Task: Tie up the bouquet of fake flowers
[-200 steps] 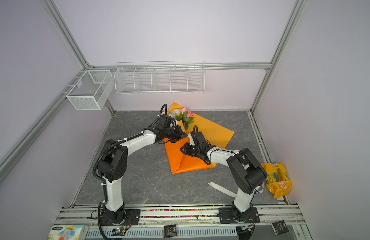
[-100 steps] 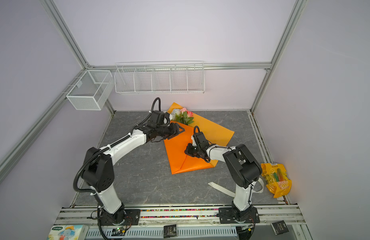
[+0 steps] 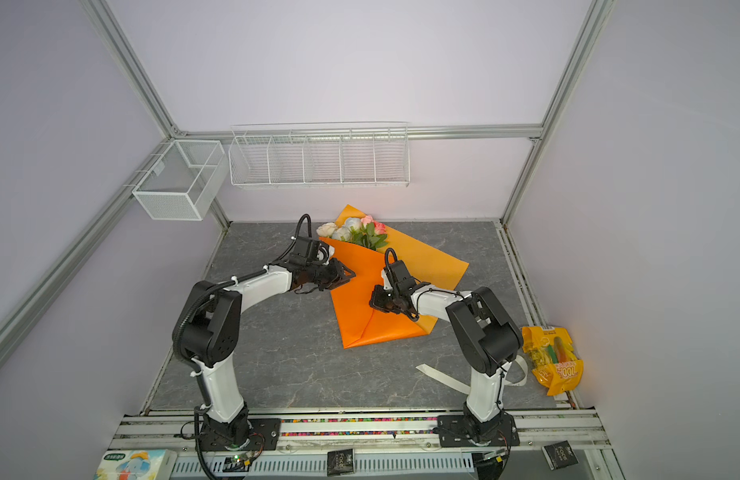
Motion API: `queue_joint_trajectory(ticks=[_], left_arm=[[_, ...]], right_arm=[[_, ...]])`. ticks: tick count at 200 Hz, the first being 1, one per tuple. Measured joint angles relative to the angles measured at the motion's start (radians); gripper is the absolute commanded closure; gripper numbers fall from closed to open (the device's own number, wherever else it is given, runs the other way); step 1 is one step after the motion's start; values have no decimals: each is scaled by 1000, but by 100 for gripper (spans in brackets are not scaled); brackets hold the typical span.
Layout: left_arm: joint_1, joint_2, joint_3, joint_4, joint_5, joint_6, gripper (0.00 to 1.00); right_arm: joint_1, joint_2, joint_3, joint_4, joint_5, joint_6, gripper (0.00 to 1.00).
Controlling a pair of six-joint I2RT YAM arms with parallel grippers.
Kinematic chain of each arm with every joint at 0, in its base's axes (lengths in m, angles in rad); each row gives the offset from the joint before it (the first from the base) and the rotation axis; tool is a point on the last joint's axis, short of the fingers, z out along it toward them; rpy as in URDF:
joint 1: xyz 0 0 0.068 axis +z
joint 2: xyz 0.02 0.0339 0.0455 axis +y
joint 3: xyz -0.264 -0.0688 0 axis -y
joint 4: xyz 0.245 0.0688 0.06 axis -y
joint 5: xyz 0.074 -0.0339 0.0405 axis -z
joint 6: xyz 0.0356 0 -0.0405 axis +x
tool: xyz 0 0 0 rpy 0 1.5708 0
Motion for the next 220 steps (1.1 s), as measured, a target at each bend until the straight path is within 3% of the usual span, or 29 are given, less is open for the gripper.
queue_joint_trajectory(ticks=[30,74,95,106,115,158,168,220], left_arm=[[-34,62,14,21,22,-12,67],[-87,74,14,51,25,-33,67],[-101,77,14,74,27,-43,67],[-104,81,14,87,29,-45,67],[-107,86,14,94,35,-46,67],[-137,87,-3,89,47,-43,66],[-150,84,-19,89,48,-43,66],[-206,73,-105,48,82,-24,67]], right_arm=[[0,0,3,-26,3,-10,88],[-2,-20,36,-112,31,-50,71],[-6,-103,26,-197,84,-69,69],[-12,-177,2,-234,119,-76,59],[-23,-243,-26,-262,141,-78,58],[-198,-507,-251,-360,187,-69,50],[-240,-538,-296,-386,185,-67,45],[-426,-634,-381,-451,124,-77,44]])
